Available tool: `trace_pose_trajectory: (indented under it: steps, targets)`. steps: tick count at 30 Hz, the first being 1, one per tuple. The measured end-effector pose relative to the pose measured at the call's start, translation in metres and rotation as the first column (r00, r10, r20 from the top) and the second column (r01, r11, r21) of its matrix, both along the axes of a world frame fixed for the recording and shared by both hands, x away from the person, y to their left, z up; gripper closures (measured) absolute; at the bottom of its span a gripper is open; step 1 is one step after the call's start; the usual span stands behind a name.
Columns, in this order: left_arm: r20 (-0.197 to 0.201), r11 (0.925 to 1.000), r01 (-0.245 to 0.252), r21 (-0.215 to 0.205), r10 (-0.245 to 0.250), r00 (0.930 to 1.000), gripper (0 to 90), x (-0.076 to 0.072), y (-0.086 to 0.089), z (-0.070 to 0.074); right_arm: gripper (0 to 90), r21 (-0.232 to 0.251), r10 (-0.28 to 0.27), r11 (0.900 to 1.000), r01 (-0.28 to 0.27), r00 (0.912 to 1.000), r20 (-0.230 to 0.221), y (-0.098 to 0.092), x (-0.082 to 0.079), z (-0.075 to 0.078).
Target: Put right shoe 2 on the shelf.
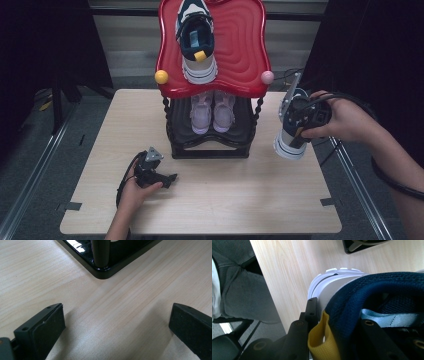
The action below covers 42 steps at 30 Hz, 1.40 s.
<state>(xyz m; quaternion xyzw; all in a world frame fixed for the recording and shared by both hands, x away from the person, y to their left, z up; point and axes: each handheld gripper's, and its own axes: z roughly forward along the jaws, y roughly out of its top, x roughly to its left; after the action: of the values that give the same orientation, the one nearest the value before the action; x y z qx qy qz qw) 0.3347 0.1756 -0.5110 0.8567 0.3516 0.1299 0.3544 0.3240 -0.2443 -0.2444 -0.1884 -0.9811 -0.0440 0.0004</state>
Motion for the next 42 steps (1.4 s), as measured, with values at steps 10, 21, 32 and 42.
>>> trace_pose_trajectory:
  steps: [10, 21, 32, 42]
  targets:
    - [-0.001, 0.9999, 0.007, 0.01, -0.007, 1.0, 0.0, 0.0, 0.001, 0.0, 71.2, -0.016, 0.012, 1.0, -0.012, 0.9993, 0.036, 0.005, -0.001, 0.043]
    - [0.005, 0.9999, 0.003, 0.01, -0.003, 1.0, 0.0, 0.0, 0.0, 0.0, 71.2, -0.043, 0.027, 0.999, -0.022, 0.9935, 0.111, 0.017, -0.002, 0.1]
    - [0.004, 1.0, 0.004, 0.009, -0.004, 1.0, 0.0, 0.0, 0.0, 0.0, 71.2, -0.075, 0.057, 0.996, -0.043, 0.9814, 0.184, 0.033, 0.004, 0.149]
    - [0.005, 1.0, 0.003, 0.007, -0.003, 1.0, 0.0, 0.0, 0.0, 0.0, 71.3, -0.104, 0.118, 0.99, -0.095, 0.9637, 0.24, 0.069, 0.015, 0.174]
